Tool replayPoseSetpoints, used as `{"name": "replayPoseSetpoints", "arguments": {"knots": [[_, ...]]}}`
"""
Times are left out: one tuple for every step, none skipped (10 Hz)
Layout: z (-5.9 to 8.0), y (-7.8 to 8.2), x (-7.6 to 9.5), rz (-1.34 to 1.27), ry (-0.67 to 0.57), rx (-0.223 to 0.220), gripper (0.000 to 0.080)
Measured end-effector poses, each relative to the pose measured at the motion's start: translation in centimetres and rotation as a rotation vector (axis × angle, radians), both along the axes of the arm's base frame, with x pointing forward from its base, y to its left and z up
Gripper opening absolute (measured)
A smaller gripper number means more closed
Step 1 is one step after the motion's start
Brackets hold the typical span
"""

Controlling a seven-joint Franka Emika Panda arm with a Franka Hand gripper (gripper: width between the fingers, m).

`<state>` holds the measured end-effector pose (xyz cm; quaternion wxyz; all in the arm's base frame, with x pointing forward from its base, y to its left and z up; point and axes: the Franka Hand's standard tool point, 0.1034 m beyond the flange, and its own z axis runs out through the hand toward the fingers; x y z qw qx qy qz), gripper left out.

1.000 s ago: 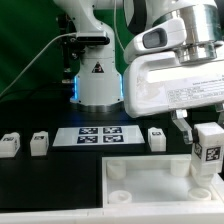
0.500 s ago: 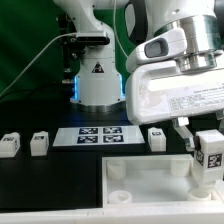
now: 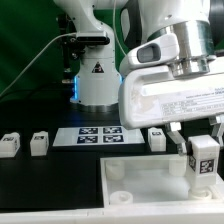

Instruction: Assemble one leg

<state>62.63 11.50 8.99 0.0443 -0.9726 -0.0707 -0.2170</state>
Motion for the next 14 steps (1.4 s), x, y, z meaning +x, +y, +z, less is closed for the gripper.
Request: {"name": "replayPoseSetpoints", "arguments": {"knots": [[-0.5,0.1,-0.11,0.001,0.005,0.0,0.0293],[-0.55,0.14,0.07,0.0,-0.007,0.002,0.0293],[-0.55,0.22,0.23,-0.003,-0.029,0.006,0.0293],[-0.54,0.25,0.25,-0.02,-0.058,0.014,0.0293],[-0.56,0.21,0.05,-0.04,-0.088,0.021,0.0293],[-0.56,0.18,-0.07,-0.058,-0.108,0.027,0.0293],[-0.58,0.09,-0.12,-0.07,-0.119,0.03,0.0293],[-0.56,0.06,-0.08,-0.07,-0.123,0.03,0.0293],[-0.55,0.07,-0.07,-0.066,-0.124,0.028,0.0293],[-0.56,0.07,-0.07,-0.065,-0.124,0.028,0.0395],[-0.56,0.07,-0.07,-0.064,-0.124,0.027,0.0561],[-0.56,0.07,-0.07,-0.063,-0.124,0.026,0.0561],[-0.56,0.07,-0.07,-0.062,-0.124,0.026,0.0624],[-0.56,0.07,-0.07,-0.061,-0.124,0.025,0.0644]]}}
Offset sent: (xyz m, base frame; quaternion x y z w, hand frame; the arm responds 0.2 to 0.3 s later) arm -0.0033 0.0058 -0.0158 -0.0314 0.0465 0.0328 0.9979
